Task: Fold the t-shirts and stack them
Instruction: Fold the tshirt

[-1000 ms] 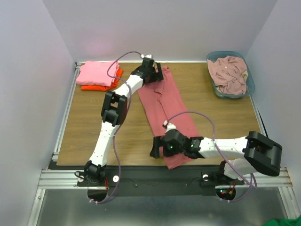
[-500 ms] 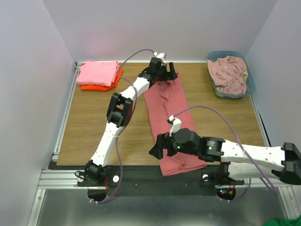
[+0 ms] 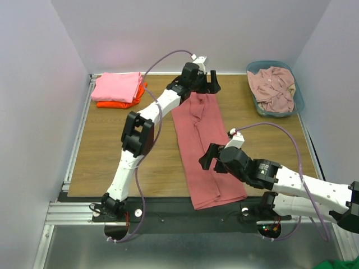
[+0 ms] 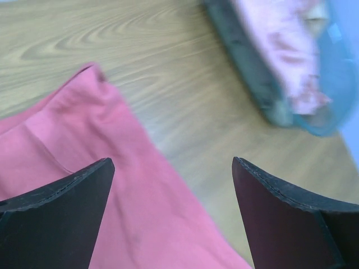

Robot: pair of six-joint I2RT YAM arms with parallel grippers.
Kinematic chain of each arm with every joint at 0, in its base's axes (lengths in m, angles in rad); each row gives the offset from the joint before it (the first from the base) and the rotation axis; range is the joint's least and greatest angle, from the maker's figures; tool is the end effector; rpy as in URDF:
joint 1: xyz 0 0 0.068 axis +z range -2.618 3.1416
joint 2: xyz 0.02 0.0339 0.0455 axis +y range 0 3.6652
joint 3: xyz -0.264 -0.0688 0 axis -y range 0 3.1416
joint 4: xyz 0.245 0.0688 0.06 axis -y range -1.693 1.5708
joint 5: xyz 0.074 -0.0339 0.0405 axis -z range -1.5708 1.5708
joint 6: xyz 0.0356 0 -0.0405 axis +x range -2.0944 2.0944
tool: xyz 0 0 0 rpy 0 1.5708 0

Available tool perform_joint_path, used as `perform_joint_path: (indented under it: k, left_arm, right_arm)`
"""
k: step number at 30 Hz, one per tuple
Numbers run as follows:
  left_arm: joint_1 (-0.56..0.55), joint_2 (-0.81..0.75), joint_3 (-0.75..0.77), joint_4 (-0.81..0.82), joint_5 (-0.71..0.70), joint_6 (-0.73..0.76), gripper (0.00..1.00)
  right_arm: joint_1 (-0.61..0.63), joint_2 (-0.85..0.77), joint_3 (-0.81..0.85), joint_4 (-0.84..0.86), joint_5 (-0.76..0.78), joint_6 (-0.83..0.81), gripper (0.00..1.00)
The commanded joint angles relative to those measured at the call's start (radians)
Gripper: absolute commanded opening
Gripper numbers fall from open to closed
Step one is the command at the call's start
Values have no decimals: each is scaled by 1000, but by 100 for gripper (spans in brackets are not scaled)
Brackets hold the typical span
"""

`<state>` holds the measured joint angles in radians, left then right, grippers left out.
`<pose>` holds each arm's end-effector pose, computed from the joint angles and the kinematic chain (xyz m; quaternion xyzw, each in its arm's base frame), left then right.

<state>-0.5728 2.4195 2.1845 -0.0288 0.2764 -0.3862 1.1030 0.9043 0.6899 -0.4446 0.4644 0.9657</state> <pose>0.4778 -0.3197 0.2611 0.1567 0.7752 -0.3748 0.4838 0.1011 0.1647 0.2627 0.0411 0.8787 0.2627 0.3966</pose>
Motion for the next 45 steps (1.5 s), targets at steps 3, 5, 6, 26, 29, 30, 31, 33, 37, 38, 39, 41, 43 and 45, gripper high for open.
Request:
perform_joint_path:
  k: [3,5,6,26,29,30,31,33,37,38,39,41,43,45]
  left_arm:
    - [-18,-544,-332,-17,-159,47,99]
    - [-24,-669,-516,4,-244,5,99]
    - [-25,-792,-704,18,-331,-22,98]
    - [-130,-1162,-1511,315,-281,-214,98]
    - [-134,-1097,-1474,377,-226,-180,99]
    - [-134,-1079,-1452,389,-223,-175,98]
    - [-139,-1039,-1442,412,-211,-172,99]
    - [-144,-990,-1404,437,-198,-178,98]
    - [-150,-816,-1324,454,-154,-191,98]
    - [-150,-792,-1303,455,-142,-192,98]
    - [-151,-768,-1293,458,-134,-189,98]
    - [-151,-706,-1283,460,-126,-194,98]
    - [-150,-665,-1272,451,-134,-194,98]
    - [-148,-646,-1269,432,-152,-194,98]
  right_arm:
    - [-121,94,63,-52,89,-54,100]
    - [-161,136,101,-54,124,-115,100]
    - [-214,190,150,-54,129,-136,100]
    - [-572,1349,1281,-54,61,-634,100]
    - [-586,1464,1405,-54,91,-685,100]
    - [-591,1485,1427,-55,101,-693,100]
    - [-597,1528,1468,-54,118,-700,100]
    - [-603,1564,1504,-54,147,-722,100]
    - [-629,1595,1536,-52,149,-729,100]
    - [-632,1590,1530,-55,142,-736,100]
    - [-638,1584,1519,-54,141,-737,100]
    - [-658,1558,1486,-54,146,-743,100]
    - [-678,1536,1458,-54,152,-748,100]
    - [-696,1498,1417,-54,163,-751,100]
